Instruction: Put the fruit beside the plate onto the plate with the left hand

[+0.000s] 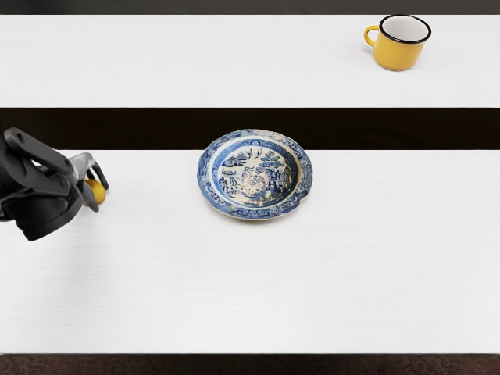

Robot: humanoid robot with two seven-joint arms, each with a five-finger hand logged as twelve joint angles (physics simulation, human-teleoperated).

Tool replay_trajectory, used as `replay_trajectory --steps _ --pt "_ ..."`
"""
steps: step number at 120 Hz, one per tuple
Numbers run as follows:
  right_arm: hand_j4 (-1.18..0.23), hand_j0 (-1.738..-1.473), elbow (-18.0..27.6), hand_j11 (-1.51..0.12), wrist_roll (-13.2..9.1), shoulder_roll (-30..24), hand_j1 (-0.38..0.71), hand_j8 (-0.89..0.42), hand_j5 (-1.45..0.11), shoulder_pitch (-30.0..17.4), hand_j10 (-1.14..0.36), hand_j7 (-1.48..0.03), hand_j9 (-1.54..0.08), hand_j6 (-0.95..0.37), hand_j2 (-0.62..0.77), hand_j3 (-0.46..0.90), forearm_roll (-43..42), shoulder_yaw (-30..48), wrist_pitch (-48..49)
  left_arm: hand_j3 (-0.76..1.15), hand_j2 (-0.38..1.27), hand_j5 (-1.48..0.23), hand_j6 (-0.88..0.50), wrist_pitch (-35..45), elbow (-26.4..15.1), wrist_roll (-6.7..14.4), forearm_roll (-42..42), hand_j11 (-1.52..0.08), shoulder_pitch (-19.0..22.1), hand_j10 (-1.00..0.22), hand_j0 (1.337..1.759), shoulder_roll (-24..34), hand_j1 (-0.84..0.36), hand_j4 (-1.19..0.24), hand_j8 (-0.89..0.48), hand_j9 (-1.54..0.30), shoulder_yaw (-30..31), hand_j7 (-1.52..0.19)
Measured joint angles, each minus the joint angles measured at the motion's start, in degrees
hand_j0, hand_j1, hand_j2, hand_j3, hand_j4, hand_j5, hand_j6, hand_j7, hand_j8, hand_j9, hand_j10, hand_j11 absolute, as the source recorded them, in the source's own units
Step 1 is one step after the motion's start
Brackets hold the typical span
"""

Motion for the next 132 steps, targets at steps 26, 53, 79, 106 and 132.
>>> replay_trajectory --steps 26,53,79,106,132 --pt "0.00 -1.658 0.0 0.00 0.0 0.0 -0.35 0.00 0.00 0.0 0.00 0.00 0.00 0.00 0.00 0.00 0.0 0.0 0.0 -0.03 0.48 -1.07 -0.36 -0.2 -0.5 0.0 -2.1 -1.11 -3.1 -0.79 1.653 1.1 -0.40 -0.72 -0.33 -1.07 -0.4 -1.06" --pt "0.00 -1.658 0.0 0.00 0.0 0.0 -0.35 0.00 0.00 0.0 0.00 0.00 0.00 0.00 0.00 0.00 0.0 0.0 0.0 -0.01 0.45 -1.12 -0.33 -6.2 -1.3 0.0 -5.8 -1.13 -9.1 -0.80 1.651 3.4 -0.39 -0.71 -0.30 -1.12 -2.1 -1.12" --pt "0.00 -1.658 0.0 0.00 0.0 0.0 -0.35 0.00 0.00 0.0 0.00 0.00 0.00 0.00 0.00 0.00 0.0 0.0 0.0 0.00 0.44 -1.15 -0.33 -18.1 -2.5 -0.1 -7.6 -1.14 -15.7 -0.81 1.651 6.7 -0.38 -0.78 -0.31 -1.14 -5.0 -1.13" --pt "0.00 -1.658 0.0 0.00 0.0 0.0 -0.35 0.00 0.00 0.0 0.00 0.00 0.00 0.00 0.00 0.00 0.0 0.0 0.0 0.00 0.41 -1.17 -0.34 -28.5 -2.4 -0.1 -8.1 -1.14 -17.9 -0.82 1.652 7.1 -0.36 -0.81 -0.32 -1.15 -12.6 -1.13" --pt "0.00 -1.658 0.0 0.00 0.0 0.0 -0.35 0.00 0.00 0.0 0.00 0.00 0.00 0.00 0.00 0.00 0.0 0.0 0.0 0.00 0.39 -1.18 -0.34 -31.0 -1.1 0.0 -7.7 -1.14 -16.1 -0.81 1.653 6.3 -0.36 -0.83 -0.32 -1.15 -21.4 -1.12"
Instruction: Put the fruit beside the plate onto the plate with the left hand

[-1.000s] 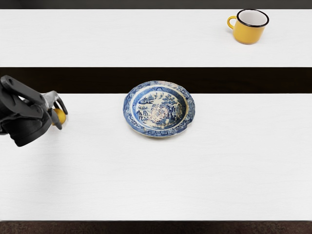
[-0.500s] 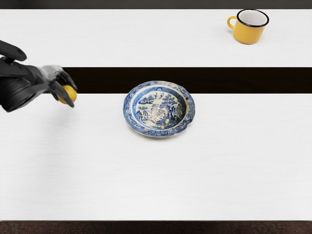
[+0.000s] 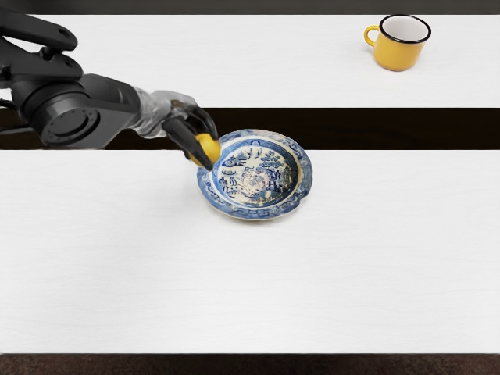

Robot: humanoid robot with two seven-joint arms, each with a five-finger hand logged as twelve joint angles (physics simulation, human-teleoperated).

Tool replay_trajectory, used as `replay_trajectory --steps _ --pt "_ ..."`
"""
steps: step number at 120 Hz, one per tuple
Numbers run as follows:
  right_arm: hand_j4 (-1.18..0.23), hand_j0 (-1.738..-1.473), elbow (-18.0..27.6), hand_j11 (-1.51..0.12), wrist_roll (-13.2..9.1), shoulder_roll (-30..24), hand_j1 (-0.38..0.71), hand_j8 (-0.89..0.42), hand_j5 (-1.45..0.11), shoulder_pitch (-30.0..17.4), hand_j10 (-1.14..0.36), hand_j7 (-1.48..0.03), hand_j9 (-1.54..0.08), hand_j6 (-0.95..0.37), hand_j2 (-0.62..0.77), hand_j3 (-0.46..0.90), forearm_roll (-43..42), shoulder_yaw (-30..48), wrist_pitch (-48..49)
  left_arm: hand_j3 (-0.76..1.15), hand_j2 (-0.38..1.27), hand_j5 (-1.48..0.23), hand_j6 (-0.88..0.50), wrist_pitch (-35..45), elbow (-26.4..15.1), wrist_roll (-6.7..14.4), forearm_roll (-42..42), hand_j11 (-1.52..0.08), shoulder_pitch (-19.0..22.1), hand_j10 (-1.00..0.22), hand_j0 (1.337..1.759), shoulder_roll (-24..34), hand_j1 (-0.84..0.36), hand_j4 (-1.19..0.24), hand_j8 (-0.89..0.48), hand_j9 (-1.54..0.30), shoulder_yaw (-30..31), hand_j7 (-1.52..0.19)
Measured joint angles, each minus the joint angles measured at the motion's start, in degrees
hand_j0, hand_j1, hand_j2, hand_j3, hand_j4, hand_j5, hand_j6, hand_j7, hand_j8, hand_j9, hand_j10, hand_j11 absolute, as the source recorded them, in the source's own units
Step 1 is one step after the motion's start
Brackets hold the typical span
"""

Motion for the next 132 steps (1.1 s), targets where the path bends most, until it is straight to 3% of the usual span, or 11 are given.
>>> replay_trajectory --steps 5,12,20,42,66,79,104,132 --pt "0.00 -1.658 0.0 0.00 0.0 0.0 -0.35 0.00 0.00 0.0 0.00 0.00 0.00 0.00 0.00 0.00 0.0 0.0 0.0 0.00 0.46 -1.18 -0.34 -0.1 0.6 0.0 0.1 -1.15 0.7 -0.81 1.653 -0.7 -0.36 -0.83 -0.31 -1.15 -1.4 -1.13" --pt "0.00 -1.658 0.0 0.00 0.0 0.0 -0.35 0.00 0.00 0.0 0.00 0.00 0.00 0.00 0.00 0.00 0.0 0.0 0.0 0.00 0.38 -1.19 -0.35 -0.2 1.7 0.0 0.2 -1.15 2.4 -0.82 1.653 -1.2 -0.33 -0.83 -0.33 -1.15 -2.7 -1.13" --pt "0.00 -1.658 0.0 0.00 0.0 0.0 -0.35 0.00 0.00 0.0 0.00 0.00 0.00 0.00 0.00 0.00 0.0 0.0 0.0 0.00 0.42 -1.20 -0.34 -0.3 3.6 0.0 0.3 -1.15 4.0 -0.82 1.652 -2.8 -0.35 -0.82 -0.32 -1.16 -3.5 -1.13" --pt "0.00 -1.658 0.0 0.00 0.0 0.0 -0.35 0.00 0.00 0.0 0.00 0.00 0.00 0.00 0.00 0.00 0.0 0.0 0.0 0.00 0.51 -1.21 -0.32 -0.4 11.0 0.0 1.5 -1.15 10.1 -0.80 1.653 -7.0 -0.39 -0.82 -0.29 -1.16 -6.2 -1.13" --pt "0.00 -1.658 0.0 0.00 0.0 0.0 -0.35 0.00 0.00 0.0 0.00 0.00 0.00 0.00 0.00 0.00 0.0 0.0 0.0 0.00 0.51 -1.19 -0.31 -0.3 14.6 0.1 2.5 -1.13 10.7 -0.79 1.654 -7.6 -0.41 -0.81 -0.28 -1.14 -7.2 -1.11" --pt "0.00 -1.658 0.0 0.00 0.0 0.0 -0.35 0.00 0.00 0.0 0.00 0.00 0.00 0.00 0.00 0.00 0.0 0.0 0.0 0.00 0.37 -0.99 -0.37 -0.1 15.0 0.0 2.4 -0.95 10.9 -0.81 1.655 -7.6 -0.35 -0.70 -0.31 -0.96 -7.3 -0.93" --pt "0.00 -1.658 0.0 0.00 0.0 0.0 -0.35 0.00 0.00 0.0 0.00 0.00 0.00 0.00 0.00 0.00 0.0 0.0 0.0 0.00 0.14 -0.43 -0.17 0.2 15.2 0.0 2.6 -0.41 11.1 -0.42 1.657 -7.7 0.03 -0.31 -0.13 -0.42 -7.2 -0.41" --pt "0.00 -1.658 0.0 0.00 0.0 0.0 -0.35 0.00 0.00 0.0 0.00 0.00 0.00 0.00 0.00 0.00 0.0 0.0 0.0 0.00 0.05 -0.16 -0.07 0.2 14.9 0.2 2.8 -0.15 10.9 -0.15 1.658 -7.8 0.23 -0.12 -0.06 -0.16 -7.1 -0.15"
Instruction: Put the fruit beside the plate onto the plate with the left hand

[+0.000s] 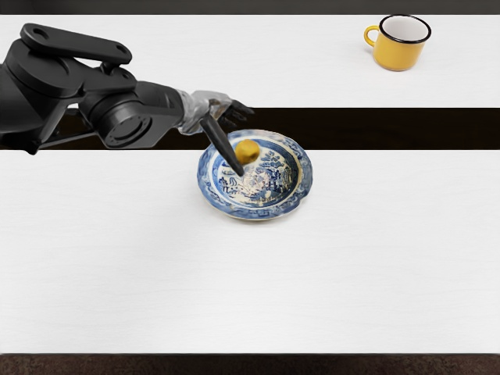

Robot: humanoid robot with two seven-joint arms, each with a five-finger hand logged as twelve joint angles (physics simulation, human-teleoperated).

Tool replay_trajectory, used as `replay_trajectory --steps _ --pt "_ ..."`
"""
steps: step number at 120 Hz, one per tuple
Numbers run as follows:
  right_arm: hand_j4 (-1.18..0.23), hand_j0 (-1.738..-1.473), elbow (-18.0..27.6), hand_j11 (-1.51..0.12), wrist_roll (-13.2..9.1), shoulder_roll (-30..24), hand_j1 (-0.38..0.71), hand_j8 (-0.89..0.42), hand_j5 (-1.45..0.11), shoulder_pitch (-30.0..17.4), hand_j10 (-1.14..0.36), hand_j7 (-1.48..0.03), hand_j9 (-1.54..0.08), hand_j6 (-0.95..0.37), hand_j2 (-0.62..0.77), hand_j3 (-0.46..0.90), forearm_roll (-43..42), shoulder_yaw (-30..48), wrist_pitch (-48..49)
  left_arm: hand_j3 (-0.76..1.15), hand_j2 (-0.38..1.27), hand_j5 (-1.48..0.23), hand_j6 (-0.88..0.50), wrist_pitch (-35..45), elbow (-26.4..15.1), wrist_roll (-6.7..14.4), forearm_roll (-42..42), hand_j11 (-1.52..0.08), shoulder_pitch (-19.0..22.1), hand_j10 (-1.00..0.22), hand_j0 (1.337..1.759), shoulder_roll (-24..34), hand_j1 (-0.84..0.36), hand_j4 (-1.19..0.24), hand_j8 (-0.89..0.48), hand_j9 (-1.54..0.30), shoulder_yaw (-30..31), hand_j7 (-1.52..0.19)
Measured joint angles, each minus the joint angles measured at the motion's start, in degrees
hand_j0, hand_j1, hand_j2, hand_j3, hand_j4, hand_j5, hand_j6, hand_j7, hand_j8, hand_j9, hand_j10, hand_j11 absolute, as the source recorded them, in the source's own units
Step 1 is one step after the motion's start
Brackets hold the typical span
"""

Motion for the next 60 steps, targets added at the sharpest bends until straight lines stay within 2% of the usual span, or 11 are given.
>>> replay_trajectory --steps 12,20,32,43,60 --pt "0.00 -1.658 0.0 0.00 0.0 0.0 -0.35 0.00 0.00 0.0 0.00 0.00 0.00 0.00 0.00 0.00 0.0 0.0 0.0 0.00 0.03 -0.11 -0.05 -0.2 -1.0 0.1 0.0 -0.11 -0.8 -0.10 1.658 1.0 0.26 -0.08 -0.04 -0.11 0.5 -0.11" --pt "0.00 -1.658 0.0 0.00 0.0 0.0 -0.35 0.00 0.00 0.0 0.00 0.00 0.00 0.00 0.00 0.00 0.0 0.0 0.0 0.00 0.02 -0.09 -0.05 -2.3 -3.6 0.5 -0.1 -0.08 -1.4 -0.08 1.658 5.2 0.28 -0.06 -0.04 -0.08 1.9 -0.08" --pt "0.00 -1.658 0.0 0.00 0.0 0.0 -0.35 0.00 0.00 0.0 0.00 0.00 0.00 0.00 0.00 0.00 0.0 0.0 0.0 0.00 0.02 -0.06 -0.04 -13.5 -5.9 2.4 -0.2 -0.06 -4.3 -0.06 1.658 12.9 0.30 -0.05 -0.03 -0.06 6.8 -0.06" --pt "0.00 -1.658 0.0 0.00 0.0 0.0 -0.35 0.00 0.00 0.0 0.00 0.00 0.00 0.00 0.00 0.00 0.0 0.0 0.0 0.00 0.01 -0.05 -0.03 -25.7 -6.8 2.9 -0.3 -0.05 -5.2 -0.04 1.658 20.4 0.31 -0.04 -0.03 -0.05 11.7 -0.05" --pt "0.00 -1.658 0.0 0.00 0.0 0.0 -0.35 0.00 0.00 0.0 0.00 0.00 0.00 0.00 0.00 0.00 0.0 0.0 0.0 0.00 0.01 -0.04 -0.03 -32.9 -7.3 3.1 1.5 -0.04 -5.2 -0.03 1.658 31.4 0.32 -0.03 -0.02 -0.04 14.6 -0.04"
